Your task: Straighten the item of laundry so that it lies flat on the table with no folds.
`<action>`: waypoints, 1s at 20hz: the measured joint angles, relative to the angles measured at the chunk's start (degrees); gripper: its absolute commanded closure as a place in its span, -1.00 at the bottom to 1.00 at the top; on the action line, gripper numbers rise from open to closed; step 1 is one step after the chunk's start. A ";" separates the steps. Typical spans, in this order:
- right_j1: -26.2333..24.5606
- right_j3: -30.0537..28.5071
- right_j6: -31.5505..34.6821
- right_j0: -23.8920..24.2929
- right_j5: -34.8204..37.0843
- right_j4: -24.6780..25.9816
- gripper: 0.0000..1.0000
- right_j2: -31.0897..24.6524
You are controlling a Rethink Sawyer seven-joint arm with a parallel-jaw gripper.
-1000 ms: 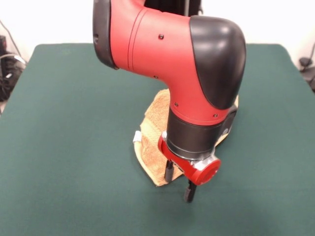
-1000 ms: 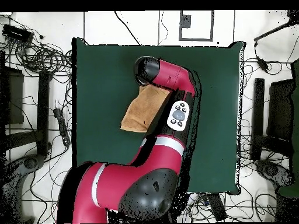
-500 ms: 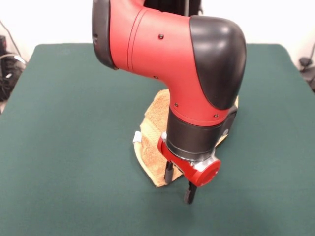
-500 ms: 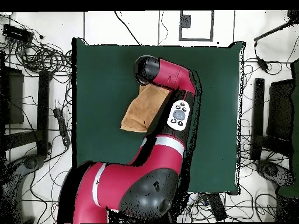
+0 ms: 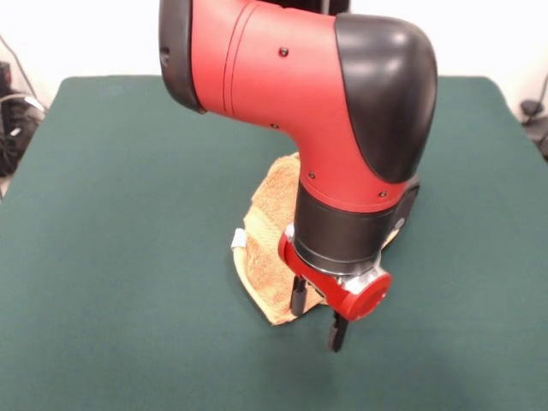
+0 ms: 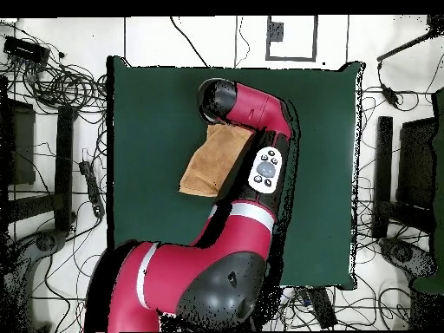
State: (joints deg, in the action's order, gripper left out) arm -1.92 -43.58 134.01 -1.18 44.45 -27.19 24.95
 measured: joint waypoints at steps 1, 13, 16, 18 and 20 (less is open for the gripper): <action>0.22 0.00 0.00 0.00 0.21 0.04 -1.00 0.00; 2.47 0.06 0.00 0.00 0.59 0.31 -1.00 0.00; 2.59 0.06 0.00 0.00 0.59 0.42 -1.00 0.00; 2.86 0.06 0.00 0.00 0.59 0.54 -1.00 0.00; 3.07 0.06 0.00 0.00 0.59 0.76 -1.00 0.00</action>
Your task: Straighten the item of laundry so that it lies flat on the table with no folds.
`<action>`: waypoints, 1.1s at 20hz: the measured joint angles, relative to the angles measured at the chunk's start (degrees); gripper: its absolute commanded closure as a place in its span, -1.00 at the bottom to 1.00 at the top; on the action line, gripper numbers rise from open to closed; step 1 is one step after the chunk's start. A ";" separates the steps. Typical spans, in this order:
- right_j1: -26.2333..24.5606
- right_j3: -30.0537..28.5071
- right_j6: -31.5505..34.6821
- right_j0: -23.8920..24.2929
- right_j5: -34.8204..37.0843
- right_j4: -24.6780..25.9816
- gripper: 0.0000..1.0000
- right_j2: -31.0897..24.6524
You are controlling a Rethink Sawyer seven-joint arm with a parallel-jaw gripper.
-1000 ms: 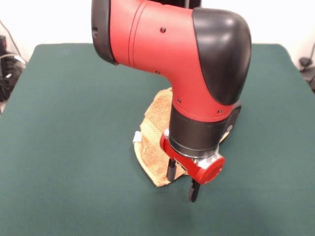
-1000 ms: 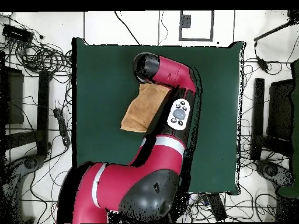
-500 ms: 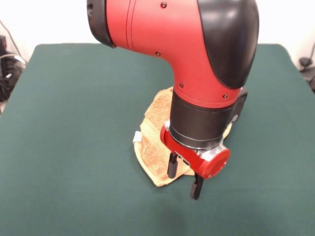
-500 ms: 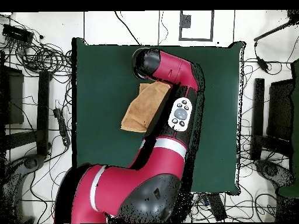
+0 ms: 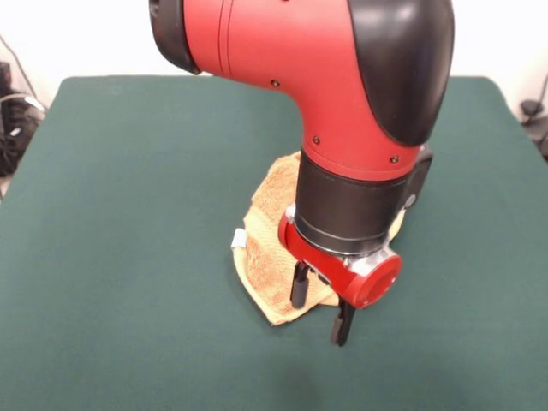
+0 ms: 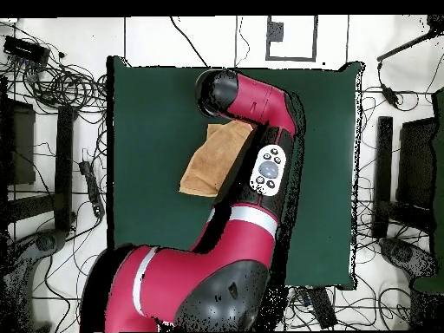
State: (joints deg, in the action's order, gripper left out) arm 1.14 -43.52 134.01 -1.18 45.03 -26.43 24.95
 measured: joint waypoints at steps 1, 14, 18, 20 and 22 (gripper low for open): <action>0.22 0.00 0.00 0.00 0.00 0.37 -1.00 0.00; 3.47 -3.45 0.00 0.97 -3.25 1.84 -1.00 -3.65; 4.78 -6.19 0.00 1.57 -7.81 2.54 -1.00 -5.81; 5.51 -7.88 0.00 2.09 -10.45 3.74 -1.00 -7.03; 5.76 -8.59 0.00 2.42 -11.48 4.29 -1.00 -7.60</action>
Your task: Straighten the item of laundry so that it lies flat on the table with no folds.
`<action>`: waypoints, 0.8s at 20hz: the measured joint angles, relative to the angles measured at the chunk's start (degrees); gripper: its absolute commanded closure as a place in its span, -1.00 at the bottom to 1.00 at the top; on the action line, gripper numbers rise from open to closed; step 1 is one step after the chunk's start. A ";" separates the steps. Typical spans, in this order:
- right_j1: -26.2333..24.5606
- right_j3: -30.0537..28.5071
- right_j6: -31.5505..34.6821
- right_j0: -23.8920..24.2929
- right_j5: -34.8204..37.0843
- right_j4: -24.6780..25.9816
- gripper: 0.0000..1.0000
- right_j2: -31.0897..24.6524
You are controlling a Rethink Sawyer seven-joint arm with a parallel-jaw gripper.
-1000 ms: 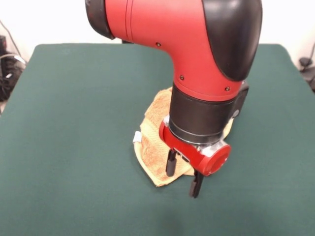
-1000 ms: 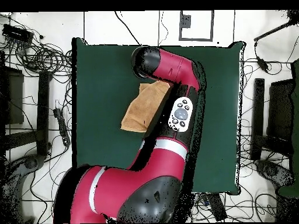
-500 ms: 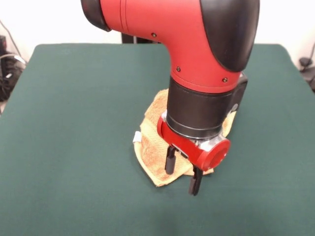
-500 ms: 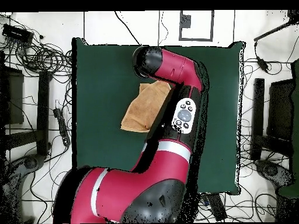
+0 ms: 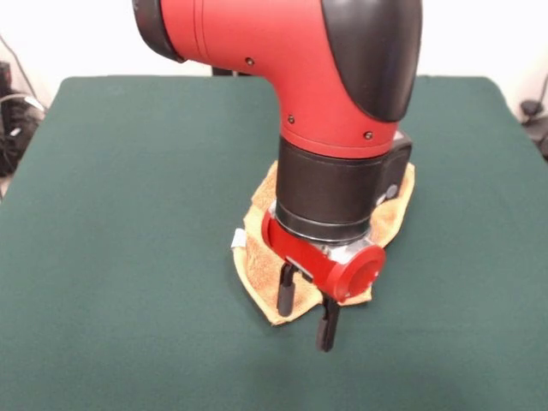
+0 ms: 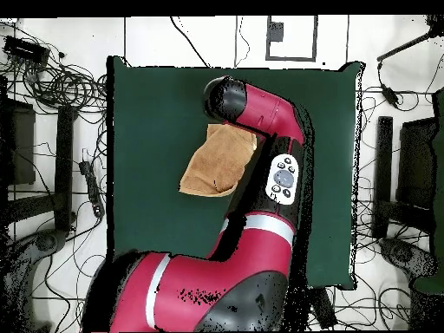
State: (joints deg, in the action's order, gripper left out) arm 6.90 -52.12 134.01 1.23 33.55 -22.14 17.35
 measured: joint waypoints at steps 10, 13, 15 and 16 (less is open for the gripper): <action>1.06 -2.88 0.00 1.48 -1.88 3.55 -1.00 -2.60; 1.05 -2.44 0.00 1.43 0.48 4.83 -1.00 -2.60; 1.06 -1.92 0.00 1.44 2.89 5.41 -1.00 -2.60; 1.07 -1.70 0.00 1.44 3.93 5.65 -1.00 -2.60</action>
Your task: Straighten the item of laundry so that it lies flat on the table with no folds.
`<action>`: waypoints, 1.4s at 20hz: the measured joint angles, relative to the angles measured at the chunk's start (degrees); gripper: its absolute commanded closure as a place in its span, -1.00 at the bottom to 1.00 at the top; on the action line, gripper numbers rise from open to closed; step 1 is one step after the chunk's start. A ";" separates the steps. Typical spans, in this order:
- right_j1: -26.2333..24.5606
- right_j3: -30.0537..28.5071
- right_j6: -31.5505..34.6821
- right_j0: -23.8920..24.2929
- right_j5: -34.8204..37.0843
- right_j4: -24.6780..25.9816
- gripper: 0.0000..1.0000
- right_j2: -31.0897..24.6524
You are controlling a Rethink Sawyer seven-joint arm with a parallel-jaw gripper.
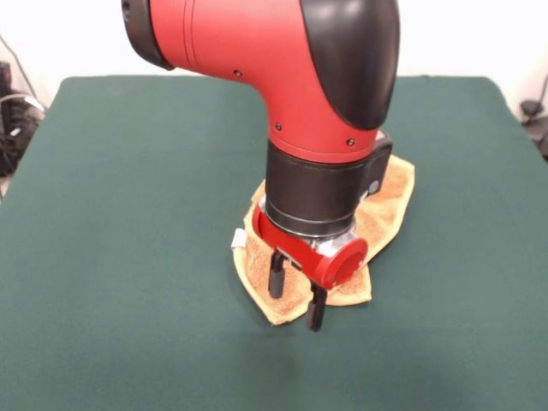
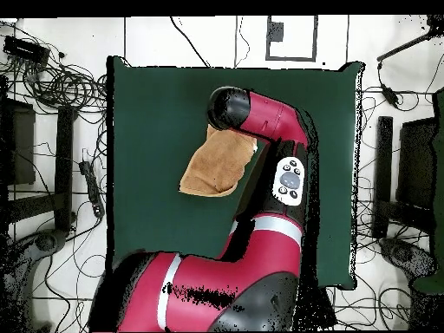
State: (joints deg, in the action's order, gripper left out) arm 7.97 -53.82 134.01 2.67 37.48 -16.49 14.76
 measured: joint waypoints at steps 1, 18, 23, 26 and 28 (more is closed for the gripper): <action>0.00 0.25 0.00 -0.01 1.24 0.27 -1.00 0.00; 0.20 1.58 0.00 0.01 7.19 1.95 -1.00 -0.38; 0.63 1.44 0.00 0.01 7.18 2.09 -1.00 -0.50; 1.31 1.03 0.00 0.02 7.12 2.12 -1.00 -0.61; 1.99 0.64 0.00 0.02 6.87 2.13 -1.00 -0.68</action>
State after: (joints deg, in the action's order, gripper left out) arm 9.96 -53.18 134.01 2.69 44.35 -14.36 14.08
